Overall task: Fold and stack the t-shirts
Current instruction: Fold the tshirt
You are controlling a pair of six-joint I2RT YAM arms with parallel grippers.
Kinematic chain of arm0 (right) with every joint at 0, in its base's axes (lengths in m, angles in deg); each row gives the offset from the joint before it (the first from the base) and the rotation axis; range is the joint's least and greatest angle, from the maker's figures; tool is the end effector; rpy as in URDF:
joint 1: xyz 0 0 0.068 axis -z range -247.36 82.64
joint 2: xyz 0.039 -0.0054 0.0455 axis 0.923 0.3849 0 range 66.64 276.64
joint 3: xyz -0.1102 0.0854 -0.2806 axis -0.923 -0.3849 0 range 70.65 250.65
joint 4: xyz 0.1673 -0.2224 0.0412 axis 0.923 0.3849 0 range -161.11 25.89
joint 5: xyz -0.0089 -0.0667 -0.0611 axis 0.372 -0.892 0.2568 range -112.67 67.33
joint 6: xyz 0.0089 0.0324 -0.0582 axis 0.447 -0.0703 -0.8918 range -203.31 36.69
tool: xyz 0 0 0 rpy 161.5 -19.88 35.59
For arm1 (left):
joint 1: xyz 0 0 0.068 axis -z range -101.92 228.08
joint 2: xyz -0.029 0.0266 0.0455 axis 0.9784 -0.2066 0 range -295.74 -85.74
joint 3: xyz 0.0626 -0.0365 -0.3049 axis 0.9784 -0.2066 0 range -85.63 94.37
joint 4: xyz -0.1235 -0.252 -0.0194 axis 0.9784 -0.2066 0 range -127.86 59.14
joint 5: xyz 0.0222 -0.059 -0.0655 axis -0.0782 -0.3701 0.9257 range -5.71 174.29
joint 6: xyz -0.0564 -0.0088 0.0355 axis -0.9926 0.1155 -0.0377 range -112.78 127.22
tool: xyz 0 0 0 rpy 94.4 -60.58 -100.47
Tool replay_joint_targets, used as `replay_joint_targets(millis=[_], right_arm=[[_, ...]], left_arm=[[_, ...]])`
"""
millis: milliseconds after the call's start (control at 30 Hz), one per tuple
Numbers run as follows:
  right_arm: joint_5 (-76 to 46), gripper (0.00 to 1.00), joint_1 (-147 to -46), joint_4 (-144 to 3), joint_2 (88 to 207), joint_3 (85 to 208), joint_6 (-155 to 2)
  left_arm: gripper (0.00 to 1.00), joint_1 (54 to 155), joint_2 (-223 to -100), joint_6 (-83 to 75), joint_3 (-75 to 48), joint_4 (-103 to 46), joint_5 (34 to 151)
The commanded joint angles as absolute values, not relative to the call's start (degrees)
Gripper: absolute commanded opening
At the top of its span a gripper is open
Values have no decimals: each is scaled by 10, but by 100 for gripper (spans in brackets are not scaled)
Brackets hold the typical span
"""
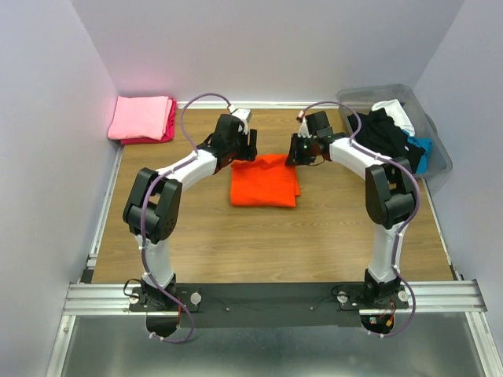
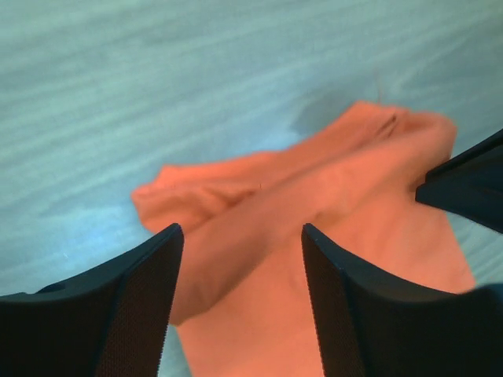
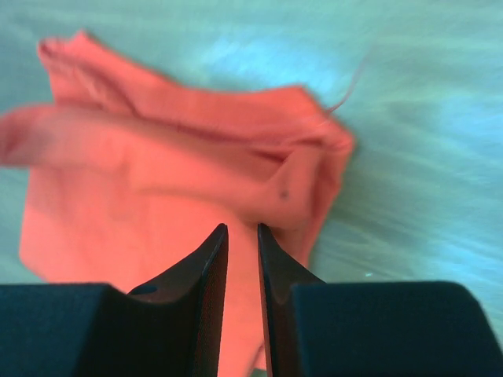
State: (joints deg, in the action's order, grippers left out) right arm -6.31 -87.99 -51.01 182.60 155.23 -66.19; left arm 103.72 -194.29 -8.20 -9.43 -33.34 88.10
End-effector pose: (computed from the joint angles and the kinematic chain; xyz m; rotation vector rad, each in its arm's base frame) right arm 0.4536 0.1869 0.2028 -0.2038 2.5189 0.6287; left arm 0.4302 -0.2105 0.2388 0.2360 2.2050 -0.4753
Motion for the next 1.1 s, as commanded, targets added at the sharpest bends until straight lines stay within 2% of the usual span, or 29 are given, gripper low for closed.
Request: replay_joint_targets(millis=[0, 133, 200, 367, 400, 533, 800, 1067], right_arm=[[-84, 29, -870, -537, 1834, 1581, -630], [-4, 29, -870, -548, 1818, 1585, -638], [57, 30, -870, -560, 1817, 1583, -638], [145, 30, -870, -594, 1834, 1574, -630], [146, 30, -869, -605, 1837, 1574, -627], [173, 30, -864, -620, 1870, 1590, -617], [196, 30, -838, -639, 1923, 1607, -604], [219, 30, -799, -673, 1974, 1616, -570]], left_arm=[[77, 1040, -1940, -97, -74, -311, 828], [77, 1041, -1878, -112, -117, -282, 827], [74, 1041, -1830, -119, -162, -268, 838], [50, 1041, -1766, -118, -266, -243, 908], [48, 1041, -1765, -117, -278, -231, 929], [42, 1041, -1805, -109, -292, -222, 982], [33, 1022, -1920, -119, -206, -208, 967], [32, 980, -2024, -168, -121, -183, 1027]])
